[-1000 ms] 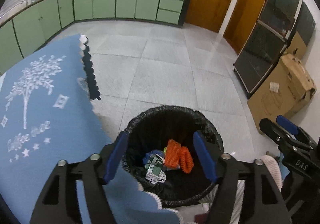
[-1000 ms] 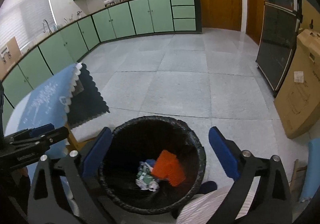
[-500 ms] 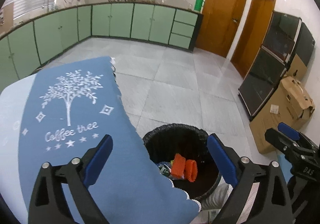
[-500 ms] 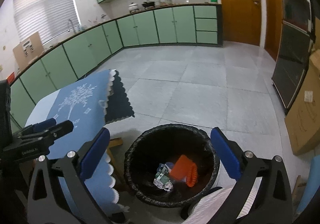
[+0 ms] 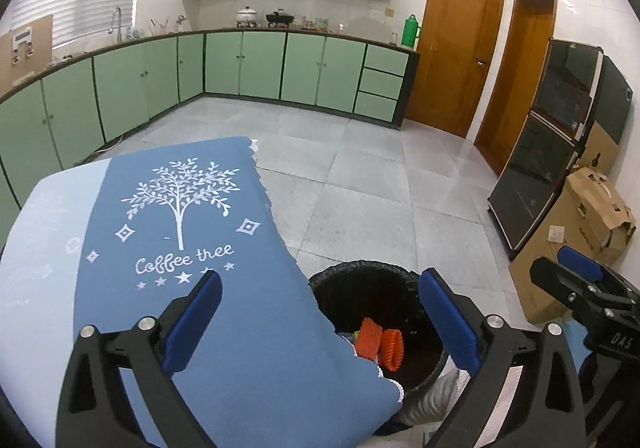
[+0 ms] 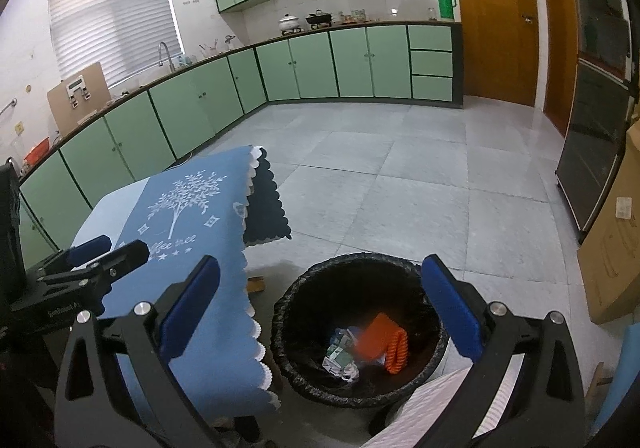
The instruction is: Collect trash
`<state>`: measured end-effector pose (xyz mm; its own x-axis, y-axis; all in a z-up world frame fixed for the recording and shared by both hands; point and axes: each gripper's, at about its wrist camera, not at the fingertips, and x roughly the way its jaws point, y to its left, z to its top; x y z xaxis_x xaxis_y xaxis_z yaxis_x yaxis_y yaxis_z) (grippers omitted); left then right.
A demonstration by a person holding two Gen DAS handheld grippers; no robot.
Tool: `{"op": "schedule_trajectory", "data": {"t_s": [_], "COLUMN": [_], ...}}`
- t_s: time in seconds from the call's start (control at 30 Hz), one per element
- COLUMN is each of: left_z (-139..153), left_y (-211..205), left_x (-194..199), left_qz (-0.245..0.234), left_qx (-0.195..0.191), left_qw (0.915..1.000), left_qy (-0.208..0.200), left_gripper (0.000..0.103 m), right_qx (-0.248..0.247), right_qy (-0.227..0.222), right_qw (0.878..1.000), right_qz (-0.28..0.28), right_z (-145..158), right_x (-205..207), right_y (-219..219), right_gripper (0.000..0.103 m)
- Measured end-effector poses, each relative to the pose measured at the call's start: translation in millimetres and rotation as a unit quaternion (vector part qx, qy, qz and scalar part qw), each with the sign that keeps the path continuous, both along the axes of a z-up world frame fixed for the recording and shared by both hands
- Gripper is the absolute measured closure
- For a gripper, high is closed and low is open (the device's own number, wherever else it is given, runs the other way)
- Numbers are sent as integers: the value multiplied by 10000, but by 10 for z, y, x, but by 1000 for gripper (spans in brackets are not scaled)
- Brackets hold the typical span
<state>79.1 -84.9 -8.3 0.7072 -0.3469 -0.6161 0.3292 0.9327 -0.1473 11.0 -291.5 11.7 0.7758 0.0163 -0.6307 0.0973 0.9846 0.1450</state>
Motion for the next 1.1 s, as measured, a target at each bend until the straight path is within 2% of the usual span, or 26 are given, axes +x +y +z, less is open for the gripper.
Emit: {"op": "schedule_trajectory", "data": {"t_s": [0.63,1.1], "left_z": [127,149], "left_y": [146,187], "left_x": [-265,-294], "left_qz": [121,133], "left_qx": [36,75], "left_qw": [9994,9989], "left_qy": [-330,-437], "left_gripper": [6,6], "right_qx": [7,-118], "right_qy": [-296,-386], "right_qw": [9992,9985], "right_qz": [281,357], "right_z": [158,207], "right_x": [-87,-103], "right_y": [186,281], "right_gripper": [5,5]}}
